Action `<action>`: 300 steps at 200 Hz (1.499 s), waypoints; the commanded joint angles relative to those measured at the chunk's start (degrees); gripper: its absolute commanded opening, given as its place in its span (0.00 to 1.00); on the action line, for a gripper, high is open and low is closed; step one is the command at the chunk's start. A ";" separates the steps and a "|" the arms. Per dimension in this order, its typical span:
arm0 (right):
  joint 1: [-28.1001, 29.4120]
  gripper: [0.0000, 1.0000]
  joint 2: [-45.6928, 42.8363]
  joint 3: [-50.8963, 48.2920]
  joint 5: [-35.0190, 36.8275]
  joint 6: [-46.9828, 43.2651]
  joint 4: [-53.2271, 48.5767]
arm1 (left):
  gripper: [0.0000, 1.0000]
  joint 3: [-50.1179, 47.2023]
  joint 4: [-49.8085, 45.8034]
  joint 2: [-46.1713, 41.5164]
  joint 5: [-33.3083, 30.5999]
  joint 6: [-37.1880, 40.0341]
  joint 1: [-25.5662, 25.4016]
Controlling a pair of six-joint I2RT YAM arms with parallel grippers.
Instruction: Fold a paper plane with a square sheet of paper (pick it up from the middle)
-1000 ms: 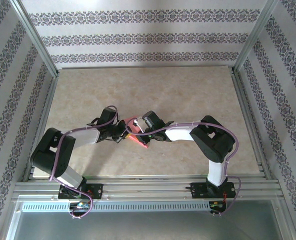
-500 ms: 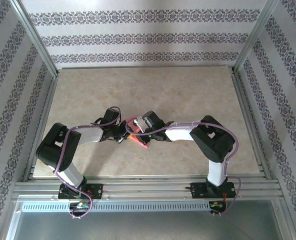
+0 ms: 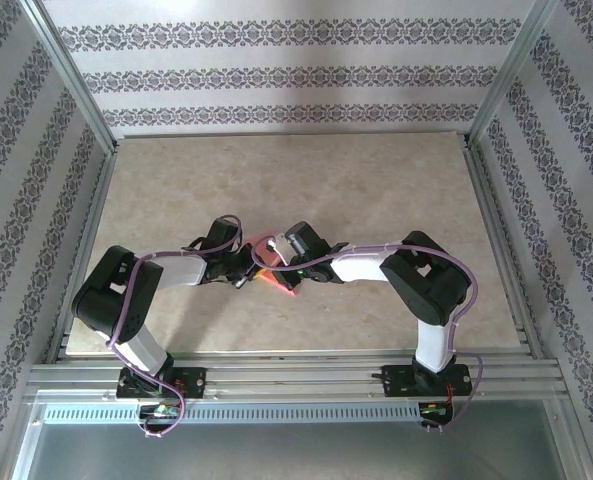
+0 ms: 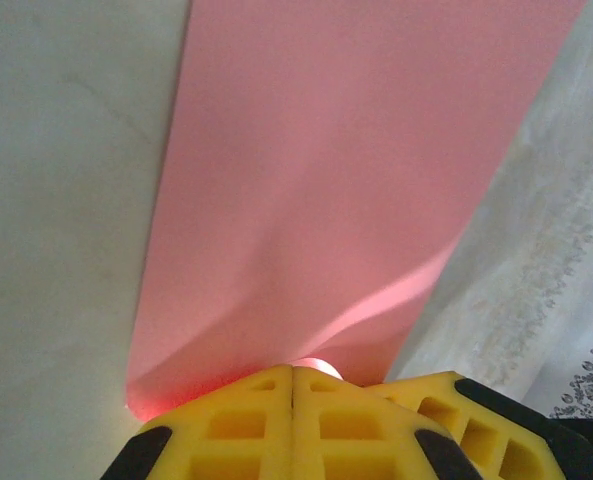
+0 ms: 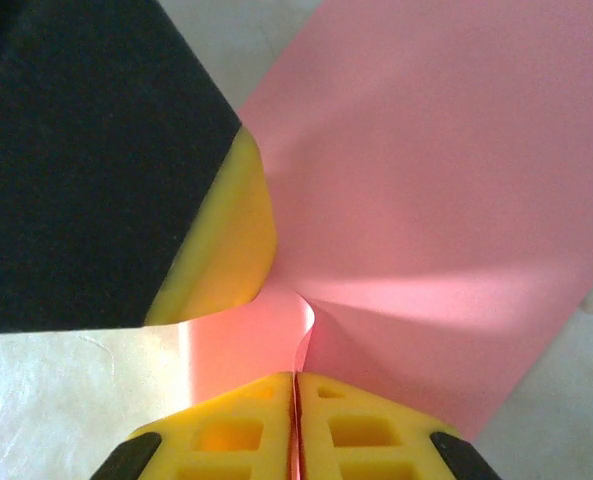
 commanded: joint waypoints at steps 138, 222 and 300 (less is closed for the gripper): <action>-0.67 0.18 -1.90 0.32 -1.61 2.58 -1.41 | 0.00 -4.50 -1.88 2.64 -3.10 2.41 -0.72; -4.63 0.43 -15.25 -1.29 -1.67 16.00 -3.70 | 0.00 -5.57 -2.27 3.74 -3.33 3.01 -0.77; 0.00 0.21 -11.54 1.08 -11.68 29.63 -12.35 | 0.00 -4.16 -4.75 3.20 -3.72 3.69 -0.71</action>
